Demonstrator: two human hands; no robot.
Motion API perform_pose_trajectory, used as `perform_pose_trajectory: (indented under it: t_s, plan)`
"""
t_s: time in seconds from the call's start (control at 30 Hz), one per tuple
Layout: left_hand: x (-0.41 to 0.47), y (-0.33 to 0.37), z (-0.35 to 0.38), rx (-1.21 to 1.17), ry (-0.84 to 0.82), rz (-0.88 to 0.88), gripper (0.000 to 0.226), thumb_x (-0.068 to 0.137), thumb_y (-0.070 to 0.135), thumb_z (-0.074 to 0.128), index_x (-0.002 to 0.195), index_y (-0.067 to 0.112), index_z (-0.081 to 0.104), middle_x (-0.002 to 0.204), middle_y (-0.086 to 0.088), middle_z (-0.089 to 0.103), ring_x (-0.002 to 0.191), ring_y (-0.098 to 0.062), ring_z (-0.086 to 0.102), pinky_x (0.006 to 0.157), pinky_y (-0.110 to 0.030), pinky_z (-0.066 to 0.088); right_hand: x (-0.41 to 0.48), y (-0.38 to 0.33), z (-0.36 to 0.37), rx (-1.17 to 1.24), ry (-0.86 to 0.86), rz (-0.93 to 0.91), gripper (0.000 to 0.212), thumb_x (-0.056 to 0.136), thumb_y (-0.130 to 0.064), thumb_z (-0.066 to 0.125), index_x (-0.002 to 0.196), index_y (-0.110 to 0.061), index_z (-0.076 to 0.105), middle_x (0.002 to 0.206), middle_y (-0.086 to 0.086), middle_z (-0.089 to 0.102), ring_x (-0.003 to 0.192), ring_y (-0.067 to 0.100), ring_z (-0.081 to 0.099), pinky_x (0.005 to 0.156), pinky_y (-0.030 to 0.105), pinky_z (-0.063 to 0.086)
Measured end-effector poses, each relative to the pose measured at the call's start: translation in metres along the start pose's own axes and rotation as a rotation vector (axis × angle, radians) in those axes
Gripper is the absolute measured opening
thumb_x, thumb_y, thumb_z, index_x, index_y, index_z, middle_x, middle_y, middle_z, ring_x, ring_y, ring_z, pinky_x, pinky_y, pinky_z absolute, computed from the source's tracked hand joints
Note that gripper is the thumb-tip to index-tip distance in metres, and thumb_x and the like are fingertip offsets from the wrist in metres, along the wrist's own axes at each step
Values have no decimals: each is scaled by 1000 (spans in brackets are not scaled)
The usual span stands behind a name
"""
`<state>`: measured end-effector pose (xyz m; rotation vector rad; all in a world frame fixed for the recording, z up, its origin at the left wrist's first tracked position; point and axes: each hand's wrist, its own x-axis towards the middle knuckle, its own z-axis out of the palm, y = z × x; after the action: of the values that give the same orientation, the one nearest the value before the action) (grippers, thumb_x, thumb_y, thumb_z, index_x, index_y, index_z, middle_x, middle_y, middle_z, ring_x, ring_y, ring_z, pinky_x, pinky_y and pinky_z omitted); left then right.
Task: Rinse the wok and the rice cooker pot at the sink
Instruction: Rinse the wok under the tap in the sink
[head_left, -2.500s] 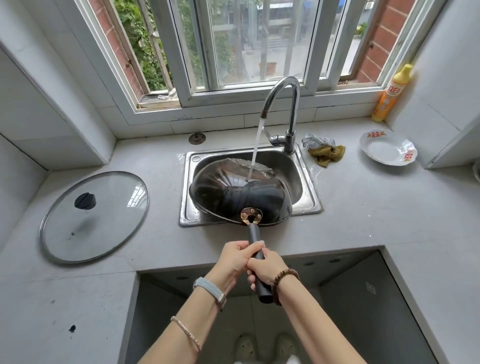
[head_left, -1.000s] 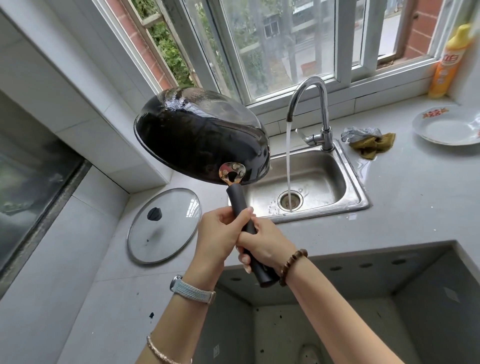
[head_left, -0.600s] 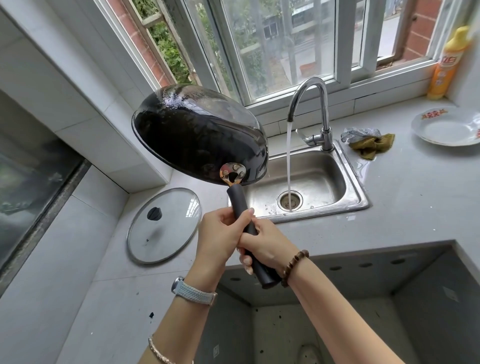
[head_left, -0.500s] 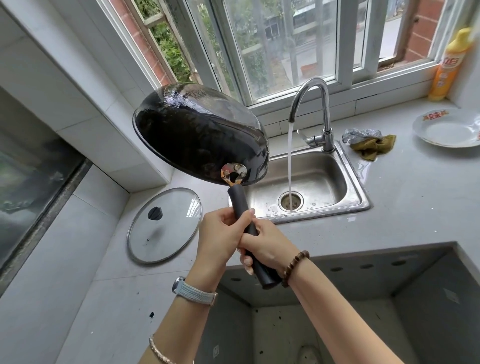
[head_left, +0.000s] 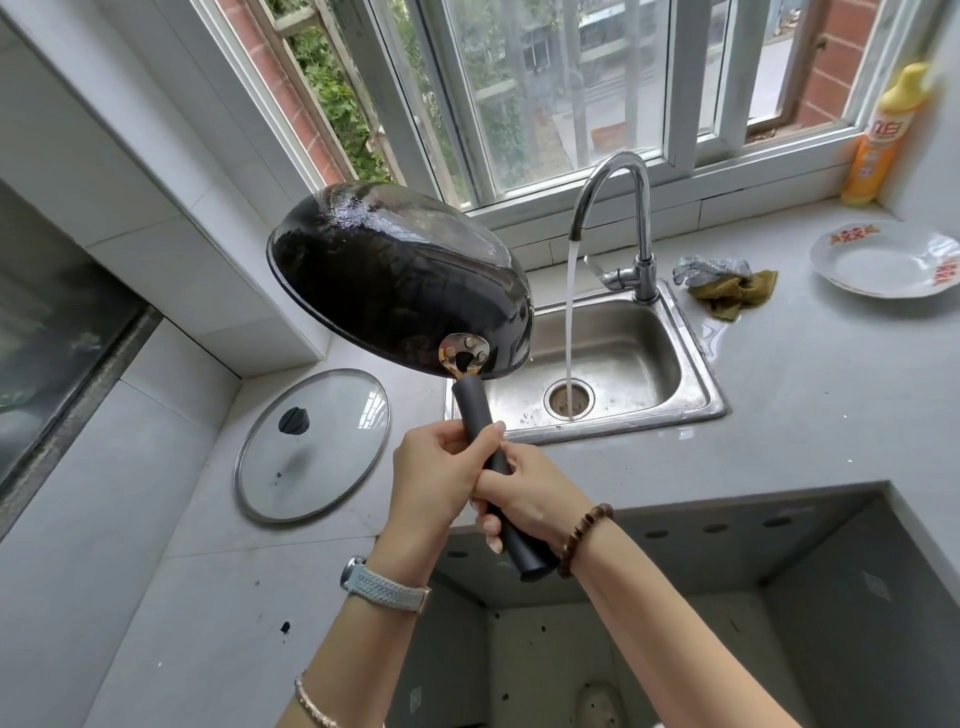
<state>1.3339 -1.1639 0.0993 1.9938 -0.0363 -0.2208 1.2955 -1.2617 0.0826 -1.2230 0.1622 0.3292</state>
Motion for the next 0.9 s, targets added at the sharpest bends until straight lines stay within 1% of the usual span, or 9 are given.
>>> perform_pose_trajectory:
  t_s: [0.37, 0.47, 0.53, 0.63, 0.67, 0.7, 0.8, 0.83, 0.9]
  plan:
    - [1, -1, 3, 67, 25, -23, 12, 81, 30, 75, 76, 20, 75, 68, 3, 74, 72, -12, 73, 75, -37, 60, 4, 7, -5, 79, -36, 48, 5, 91, 1, 50, 93, -3, 48, 58, 5, 47, 38, 10, 45, 38, 22, 44]
    - [2, 3, -1, 17, 21, -32, 15, 78, 30, 78, 81, 16, 77, 72, 1, 75, 74, -12, 73, 73, -31, 59, 4, 4, -5, 152, -101, 46, 7, 91, 1, 49, 87, -4, 48, 56, 2, 45, 38, 9, 42, 37, 20, 41]
    - [4, 7, -3, -87, -9, -77, 22, 77, 28, 80, 87, 9, 76, 78, -3, 76, 76, -15, 73, 70, -25, 57, 3, 0, -6, 189, -153, 40, 15, 92, 1, 48, 80, -6, 47, 55, 1, 43, 38, 8, 40, 36, 20, 40]
    - [8, 14, -1, -335, -178, -265, 23, 83, 21, 72, 89, -2, 70, 87, -14, 73, 62, -17, 67, 54, -21, 52, 2, -3, -6, 255, -183, 42, 26, 92, 2, 46, 69, -9, 43, 53, 0, 39, 35, 6, 37, 33, 18, 36]
    - [10, 17, -1, -433, -268, -337, 21, 87, 21, 67, 87, 0, 68, 89, -14, 72, 57, -14, 65, 49, -18, 49, 1, -3, -5, 288, -190, 45, 27, 93, 3, 46, 69, -10, 42, 52, 0, 37, 34, 6, 35, 32, 17, 34]
    - [12, 19, 0, -520, -365, -398, 20, 89, 23, 63, 83, 4, 67, 90, -11, 71, 58, -12, 66, 50, -17, 50, 0, -4, -4, 330, -199, 49, 26, 93, 3, 46, 71, -10, 41, 51, 0, 35, 33, 5, 33, 31, 16, 32]
    - [17, 21, 2, -738, -551, -462, 25, 91, 29, 57, 70, 16, 61, 78, 2, 65, 77, -13, 69, 76, -22, 56, -3, -7, -4, 496, -243, 109, 28, 92, 1, 48, 70, -12, 37, 49, -2, 32, 30, 3, 30, 27, 15, 28]
    - [19, 22, 4, -778, -572, -449, 25, 92, 30, 56, 71, 16, 58, 71, 4, 61, 77, -13, 68, 80, -24, 56, -3, -9, -6, 577, -289, 150, 29, 88, 0, 53, 69, -13, 36, 47, -3, 33, 28, 3, 30, 26, 15, 28]
    - [21, 23, 8, -791, -592, -425, 22, 92, 30, 55, 75, 16, 57, 65, 6, 58, 71, -11, 66, 80, -26, 55, -4, -11, -11, 761, -413, 222, 33, 77, 2, 66, 68, -13, 38, 44, -3, 37, 27, 4, 34, 25, 16, 29]
